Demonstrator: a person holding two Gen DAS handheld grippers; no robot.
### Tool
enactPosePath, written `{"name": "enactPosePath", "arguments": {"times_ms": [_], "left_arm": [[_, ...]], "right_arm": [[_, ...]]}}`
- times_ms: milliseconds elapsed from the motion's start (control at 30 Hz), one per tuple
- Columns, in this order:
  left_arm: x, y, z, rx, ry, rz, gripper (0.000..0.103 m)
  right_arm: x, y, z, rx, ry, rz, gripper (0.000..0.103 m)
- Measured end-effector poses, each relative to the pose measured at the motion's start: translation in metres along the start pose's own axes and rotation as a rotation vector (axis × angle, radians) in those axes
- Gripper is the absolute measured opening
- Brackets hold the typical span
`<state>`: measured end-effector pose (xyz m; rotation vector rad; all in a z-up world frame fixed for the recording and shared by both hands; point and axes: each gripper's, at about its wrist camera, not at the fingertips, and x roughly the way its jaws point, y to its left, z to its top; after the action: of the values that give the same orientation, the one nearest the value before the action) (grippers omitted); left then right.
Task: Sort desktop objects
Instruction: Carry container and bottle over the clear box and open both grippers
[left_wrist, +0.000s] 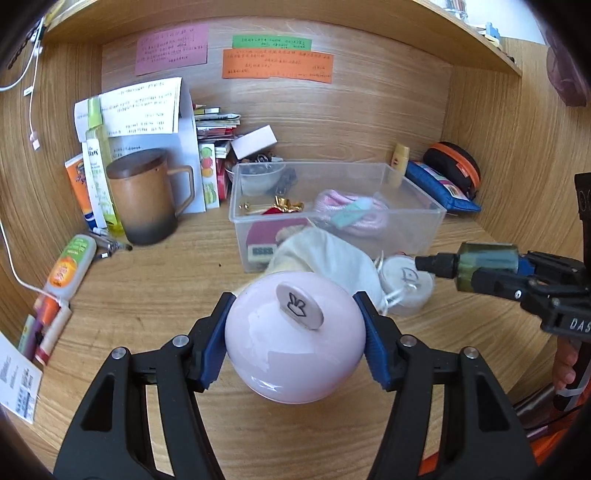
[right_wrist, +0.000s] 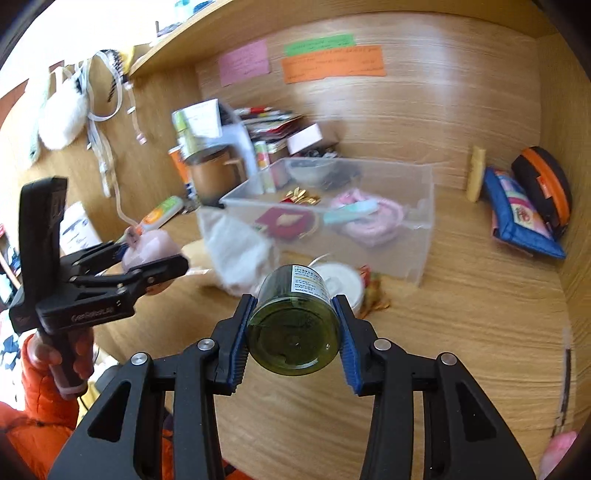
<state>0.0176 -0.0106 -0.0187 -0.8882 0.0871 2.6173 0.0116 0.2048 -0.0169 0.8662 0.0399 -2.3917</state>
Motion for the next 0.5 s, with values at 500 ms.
{"name": "enactPosePath", "arguments": {"times_ms": [500], "left_arm": [[0.012,0.005,0.058,0.066,-0.057,0.044,0.063]], "right_arm": [[0.009,-0.025,0.061,-0.018,-0.092,-0.047,0.039]]}}
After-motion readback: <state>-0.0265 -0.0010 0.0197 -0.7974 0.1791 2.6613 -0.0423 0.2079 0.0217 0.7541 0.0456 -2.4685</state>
